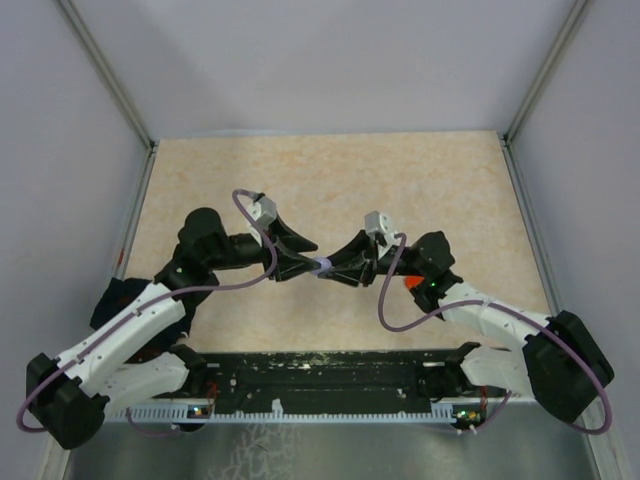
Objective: Insert the wireless bluetooth earbuds into the charging case
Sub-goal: Open the charging case, then adjust the earbud at the center of the board, then pick up the earbud from the center of the board.
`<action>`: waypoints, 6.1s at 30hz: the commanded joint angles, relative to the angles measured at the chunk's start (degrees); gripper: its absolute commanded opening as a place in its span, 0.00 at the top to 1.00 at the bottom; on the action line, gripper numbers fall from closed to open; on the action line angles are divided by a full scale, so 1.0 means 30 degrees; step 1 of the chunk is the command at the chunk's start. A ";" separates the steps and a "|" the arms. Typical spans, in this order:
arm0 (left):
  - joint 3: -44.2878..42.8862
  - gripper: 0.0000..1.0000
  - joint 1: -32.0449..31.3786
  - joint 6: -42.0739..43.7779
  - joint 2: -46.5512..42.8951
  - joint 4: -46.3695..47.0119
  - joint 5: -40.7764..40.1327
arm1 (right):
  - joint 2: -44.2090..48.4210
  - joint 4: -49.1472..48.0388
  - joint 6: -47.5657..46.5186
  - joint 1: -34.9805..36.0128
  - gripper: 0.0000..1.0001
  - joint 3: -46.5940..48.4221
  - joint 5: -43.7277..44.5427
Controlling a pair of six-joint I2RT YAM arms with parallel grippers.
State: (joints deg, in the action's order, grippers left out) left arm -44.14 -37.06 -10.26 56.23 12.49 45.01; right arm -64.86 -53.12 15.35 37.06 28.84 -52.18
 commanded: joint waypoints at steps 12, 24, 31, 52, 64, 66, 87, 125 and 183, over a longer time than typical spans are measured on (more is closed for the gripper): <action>-0.0366 0.30 0.0195 0.1883 0.0238 -0.0650 0.0783 | 0.0552 -0.1042 0.0157 -0.0048 1.00 0.0131 -0.0273; -0.0455 0.32 0.0257 0.1327 0.0389 -0.0969 -0.1277 | 0.0884 -0.1306 0.0340 -0.0048 1.00 -0.0075 -0.0442; -0.0262 0.34 0.0830 0.0005 0.0279 -0.0053 -0.1327 | 0.0987 -0.1085 -0.0553 -0.0044 1.00 -0.0579 -0.0608; -0.0092 0.31 0.1235 0.0372 -0.0214 -0.1351 -0.4383 | 0.2600 0.1564 -0.7490 -0.0047 1.00 -0.2830 0.2501; -0.0776 0.34 0.1255 -0.1829 0.3154 -0.4308 -1.2468 | 0.2954 -0.2856 -0.8120 -0.0048 1.00 -0.6024 0.5704; -0.1131 0.35 0.1277 -0.2349 0.4150 -0.4604 -1.3677 | 0.2889 -0.3515 -0.8141 -0.0043 1.00 -0.6436 0.6251; -0.5778 0.50 0.2124 -0.6598 1.3565 -0.8409 -1.9778 | 0.1316 -0.6199 -0.7569 -0.0022 1.00 -0.7438 0.7507; -0.9895 0.50 0.3295 -0.3870 1.8522 -1.0536 -1.6044 | 0.0906 -0.5715 -0.7491 -0.0037 1.00 -0.7182 0.7320; -1.2511 0.62 0.3586 -0.1571 1.9501 -1.5497 -1.9037 | 0.1144 -0.5407 -0.7462 -0.0047 1.00 -0.7117 0.7155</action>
State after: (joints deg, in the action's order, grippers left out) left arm -79.90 -26.83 -16.10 113.19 -32.08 -12.43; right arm -62.19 -66.61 -7.46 36.99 6.00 -29.87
